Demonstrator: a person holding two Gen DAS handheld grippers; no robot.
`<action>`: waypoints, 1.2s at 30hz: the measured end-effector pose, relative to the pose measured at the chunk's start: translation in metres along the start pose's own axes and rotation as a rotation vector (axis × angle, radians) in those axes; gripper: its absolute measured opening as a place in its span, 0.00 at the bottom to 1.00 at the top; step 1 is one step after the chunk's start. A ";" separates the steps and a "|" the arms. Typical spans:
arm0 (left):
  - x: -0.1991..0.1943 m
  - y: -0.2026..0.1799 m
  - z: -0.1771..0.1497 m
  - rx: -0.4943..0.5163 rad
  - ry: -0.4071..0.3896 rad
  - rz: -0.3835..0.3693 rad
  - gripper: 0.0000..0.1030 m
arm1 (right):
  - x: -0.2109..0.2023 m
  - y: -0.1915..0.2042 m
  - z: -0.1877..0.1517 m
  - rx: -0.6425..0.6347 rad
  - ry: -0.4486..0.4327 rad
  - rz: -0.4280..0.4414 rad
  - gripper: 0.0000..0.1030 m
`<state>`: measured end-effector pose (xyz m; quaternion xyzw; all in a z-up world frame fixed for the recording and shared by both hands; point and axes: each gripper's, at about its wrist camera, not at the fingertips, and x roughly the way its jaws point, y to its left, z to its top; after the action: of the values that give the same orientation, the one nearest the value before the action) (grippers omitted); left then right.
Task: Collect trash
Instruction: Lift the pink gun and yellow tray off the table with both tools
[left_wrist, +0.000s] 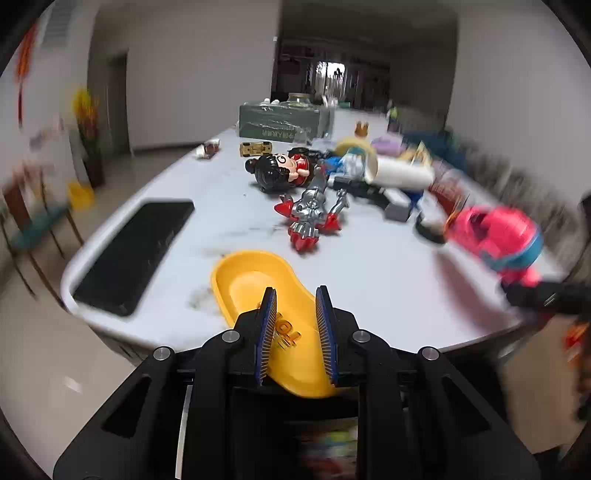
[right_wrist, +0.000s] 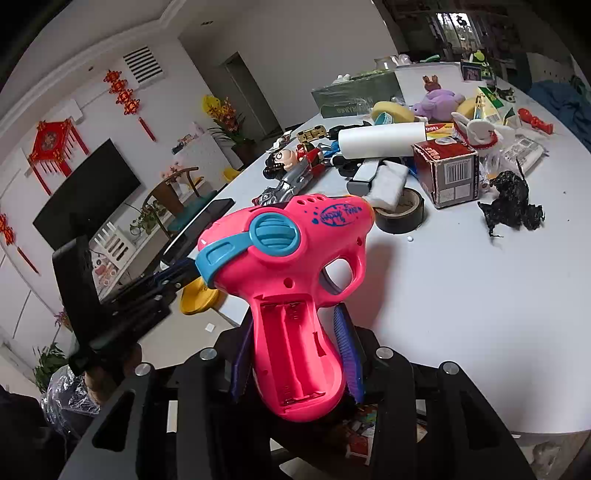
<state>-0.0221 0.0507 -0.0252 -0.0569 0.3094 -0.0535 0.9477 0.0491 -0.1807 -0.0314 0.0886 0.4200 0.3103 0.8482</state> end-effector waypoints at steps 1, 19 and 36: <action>-0.007 0.003 0.000 -0.020 -0.017 0.014 0.23 | 0.001 0.001 0.000 -0.004 0.004 0.000 0.40; -0.001 0.009 -0.028 -0.242 0.059 -0.076 0.09 | 0.018 -0.006 0.000 0.010 0.057 -0.005 0.40; -0.078 -0.057 0.004 0.200 -0.075 -0.102 0.06 | -0.056 0.029 -0.018 -0.014 -0.009 0.133 0.40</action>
<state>-0.0864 0.0054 0.0318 0.0203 0.2635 -0.1302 0.9556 -0.0032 -0.1934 0.0058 0.1118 0.4074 0.3684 0.8282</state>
